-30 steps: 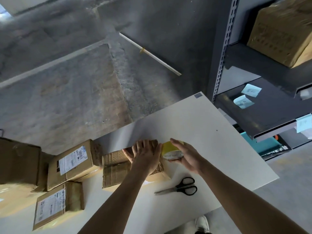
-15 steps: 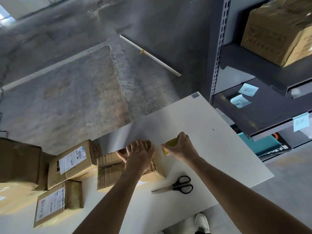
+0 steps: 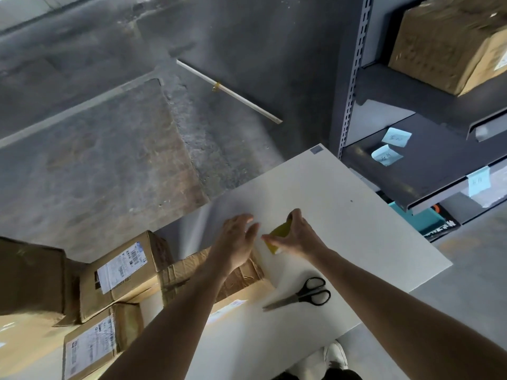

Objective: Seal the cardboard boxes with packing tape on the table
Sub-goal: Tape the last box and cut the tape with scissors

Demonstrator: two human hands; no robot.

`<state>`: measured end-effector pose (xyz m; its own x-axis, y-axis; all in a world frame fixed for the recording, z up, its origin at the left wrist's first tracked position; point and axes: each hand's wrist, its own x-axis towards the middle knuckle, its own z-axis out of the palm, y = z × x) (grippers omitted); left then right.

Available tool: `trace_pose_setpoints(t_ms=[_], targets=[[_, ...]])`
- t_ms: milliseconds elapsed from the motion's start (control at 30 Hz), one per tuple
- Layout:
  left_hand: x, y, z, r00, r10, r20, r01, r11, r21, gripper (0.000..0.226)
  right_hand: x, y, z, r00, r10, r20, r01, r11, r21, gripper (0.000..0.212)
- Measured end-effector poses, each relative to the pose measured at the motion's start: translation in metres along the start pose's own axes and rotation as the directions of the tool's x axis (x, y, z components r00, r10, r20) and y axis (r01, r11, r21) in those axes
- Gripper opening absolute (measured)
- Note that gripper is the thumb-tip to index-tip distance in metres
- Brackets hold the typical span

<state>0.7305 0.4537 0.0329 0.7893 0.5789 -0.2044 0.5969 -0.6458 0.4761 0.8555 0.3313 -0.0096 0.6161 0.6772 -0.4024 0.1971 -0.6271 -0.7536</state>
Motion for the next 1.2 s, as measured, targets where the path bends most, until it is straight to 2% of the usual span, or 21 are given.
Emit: trace_pose_setpoints(t_ms=[67, 133, 200, 367, 533, 900, 1067, 1200], targets=[[0.007, 0.004, -0.004, 0.989, 0.108, 0.104, -0.105, 0.994, -0.025, 0.034, -0.005, -0.004, 0.004, 1.000, -0.005, -0.031, 0.004, 1.000, -0.026, 0.077], [0.012, 0.007, -0.005, 0.967, 0.154, 0.204, -0.145, 0.988, -0.058, 0.032, -0.009, -0.008, 0.008, 0.999, -0.009, -0.051, 0.007, 0.999, -0.039, 0.075], [0.018, 0.005, -0.004, 0.951, 0.208, 0.230, -0.198, 0.978, -0.066, 0.026, -0.015, -0.013, 0.013, 0.997, -0.008, -0.081, 0.004, 0.999, -0.054, 0.075], [0.027, 0.011, -0.009, 0.894, 0.208, 0.397, -0.239, 0.970, 0.030, 0.023, -0.023, -0.018, 0.017, 0.992, 0.017, -0.126, -0.024, 0.999, -0.049, 0.076], [0.031, 0.018, -0.014, 0.839, 0.194, 0.508, -0.253, 0.966, 0.050, 0.024, -0.022, -0.014, 0.011, 0.989, 0.029, -0.148, -0.039, 0.997, -0.061, 0.080], [0.042, 0.032, -0.013, 0.854, 0.183, 0.486, -0.220, 0.975, 0.018, 0.021, -0.009, -0.005, -0.006, 1.000, -0.004, -0.002, 0.003, 0.996, -0.084, 0.098], [0.043, 0.028, -0.011, 0.875, 0.199, 0.442, -0.236, 0.971, 0.030, 0.020, -0.004, 0.001, -0.007, 0.998, -0.041, 0.045, 0.042, 0.999, -0.024, 0.100], [0.046, 0.022, -0.007, 0.902, 0.189, 0.389, -0.223, 0.974, 0.042, 0.019, -0.021, 0.016, -0.011, 0.996, -0.067, 0.051, 0.062, 0.994, 0.094, 0.116]])
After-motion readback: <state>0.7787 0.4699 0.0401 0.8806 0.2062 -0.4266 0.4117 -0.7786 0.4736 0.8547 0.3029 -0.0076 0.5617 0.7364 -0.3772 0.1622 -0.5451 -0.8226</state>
